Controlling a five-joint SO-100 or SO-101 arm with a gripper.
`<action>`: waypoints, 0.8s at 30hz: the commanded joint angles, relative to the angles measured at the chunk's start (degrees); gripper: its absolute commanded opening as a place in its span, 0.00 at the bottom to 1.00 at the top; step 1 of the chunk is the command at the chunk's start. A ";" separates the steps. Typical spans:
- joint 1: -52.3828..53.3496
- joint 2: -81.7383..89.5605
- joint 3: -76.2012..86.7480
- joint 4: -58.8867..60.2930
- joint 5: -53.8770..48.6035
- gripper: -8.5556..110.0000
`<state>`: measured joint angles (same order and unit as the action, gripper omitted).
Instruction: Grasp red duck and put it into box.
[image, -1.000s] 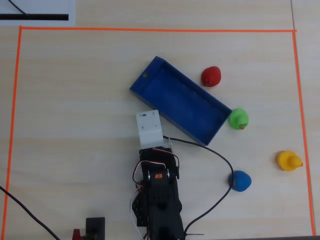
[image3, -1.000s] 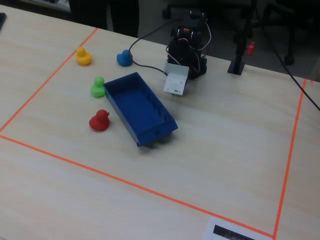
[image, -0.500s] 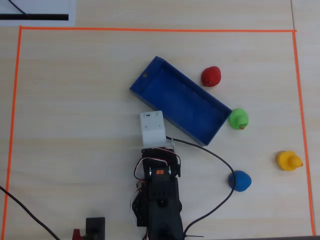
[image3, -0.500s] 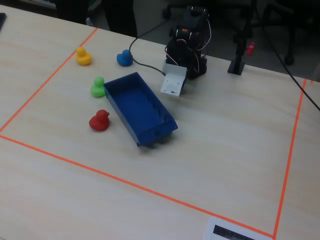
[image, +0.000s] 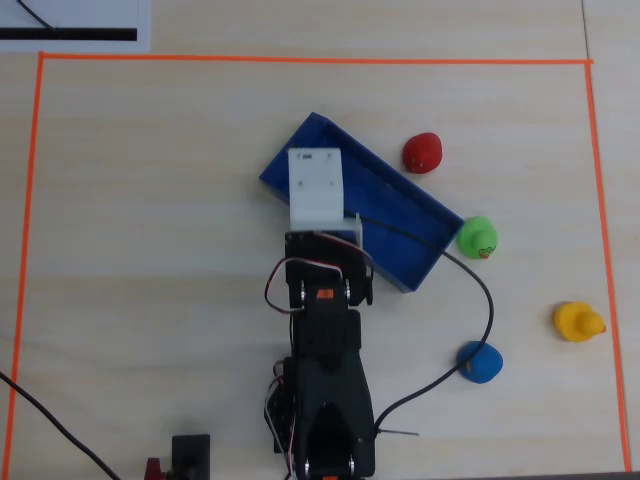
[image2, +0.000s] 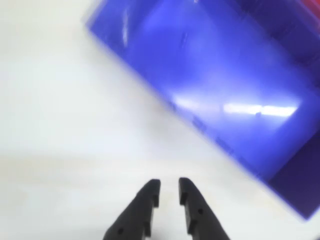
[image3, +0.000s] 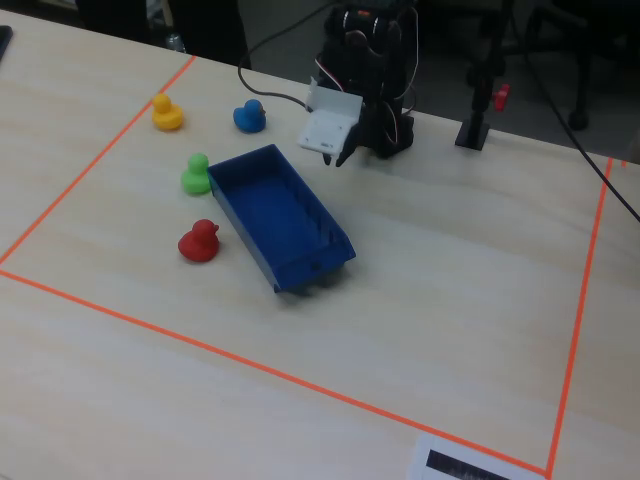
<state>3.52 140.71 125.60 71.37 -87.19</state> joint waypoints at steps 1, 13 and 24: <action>2.90 -16.96 -23.73 -4.31 1.85 0.09; 12.22 -55.55 -67.68 -7.38 1.67 0.10; 19.86 -71.98 -78.93 -10.81 -2.90 0.18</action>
<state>21.01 68.99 50.10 62.93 -89.03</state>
